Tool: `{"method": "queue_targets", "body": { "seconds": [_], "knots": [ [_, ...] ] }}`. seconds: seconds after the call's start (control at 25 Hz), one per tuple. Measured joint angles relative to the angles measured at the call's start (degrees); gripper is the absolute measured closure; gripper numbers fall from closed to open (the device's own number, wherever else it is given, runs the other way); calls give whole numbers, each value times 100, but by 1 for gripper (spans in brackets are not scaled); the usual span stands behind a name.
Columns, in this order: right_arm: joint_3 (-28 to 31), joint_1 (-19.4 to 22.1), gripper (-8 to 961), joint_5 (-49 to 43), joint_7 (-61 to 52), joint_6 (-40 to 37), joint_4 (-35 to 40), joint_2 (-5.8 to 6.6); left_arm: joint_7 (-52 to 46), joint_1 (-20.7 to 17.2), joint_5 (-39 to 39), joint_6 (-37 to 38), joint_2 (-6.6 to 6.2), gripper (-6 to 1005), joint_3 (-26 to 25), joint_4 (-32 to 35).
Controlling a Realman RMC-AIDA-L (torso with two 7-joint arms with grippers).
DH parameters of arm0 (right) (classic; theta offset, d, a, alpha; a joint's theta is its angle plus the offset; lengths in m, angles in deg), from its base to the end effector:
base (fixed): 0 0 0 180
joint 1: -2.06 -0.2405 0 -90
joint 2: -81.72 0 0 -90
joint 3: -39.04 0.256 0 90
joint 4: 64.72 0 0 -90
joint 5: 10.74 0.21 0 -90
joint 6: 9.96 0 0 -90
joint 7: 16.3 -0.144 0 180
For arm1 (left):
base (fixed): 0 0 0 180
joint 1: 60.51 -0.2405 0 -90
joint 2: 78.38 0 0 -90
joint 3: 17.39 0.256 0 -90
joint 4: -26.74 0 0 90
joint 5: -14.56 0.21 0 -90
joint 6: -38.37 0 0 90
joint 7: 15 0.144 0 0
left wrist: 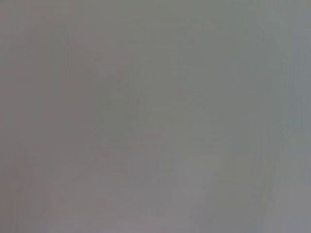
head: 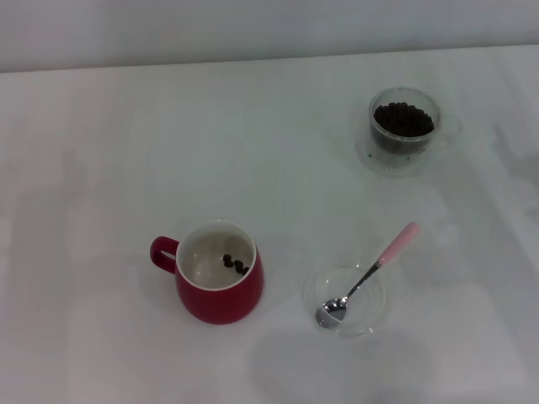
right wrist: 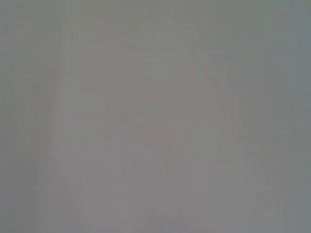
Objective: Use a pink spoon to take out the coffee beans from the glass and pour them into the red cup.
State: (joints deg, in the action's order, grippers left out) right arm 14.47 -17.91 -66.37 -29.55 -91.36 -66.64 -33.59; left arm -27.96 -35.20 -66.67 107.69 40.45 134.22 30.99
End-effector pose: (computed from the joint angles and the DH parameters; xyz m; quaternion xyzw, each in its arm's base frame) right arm 0.3765 0.2826 0.0465 -0.6494 0.2008 0.3017 0.6685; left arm -0.3617 0.3216 0.0171 -0.6072 -0.2934 -0.3108 0.6699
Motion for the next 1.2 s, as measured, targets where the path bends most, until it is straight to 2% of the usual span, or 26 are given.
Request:
{"method": "queue_targets", "body": {
  "seconds": [0.2,0.24,0.48,0.68,1.2],
  "knots": [
    [167,-371,111,18,64,792,23,0,1,114,-6,-206,-1,241,0,-139],
    [176,-546,111,22,86,1159,49,-2,1,132,-6,-245,-3,241,0,-154],
    [339,-935,111,65,130,1828,128,-22,-10,184,-35,-326,-25,242,0,-271],
    [388,-1101,111,181,143,1922,190,-26,-23,179,-266,-338,-38,242,0,-323],
    [392,-1043,112,193,121,1863,158,-46,17,175,-244,-294,-24,241,52,-505]
  ]
}}
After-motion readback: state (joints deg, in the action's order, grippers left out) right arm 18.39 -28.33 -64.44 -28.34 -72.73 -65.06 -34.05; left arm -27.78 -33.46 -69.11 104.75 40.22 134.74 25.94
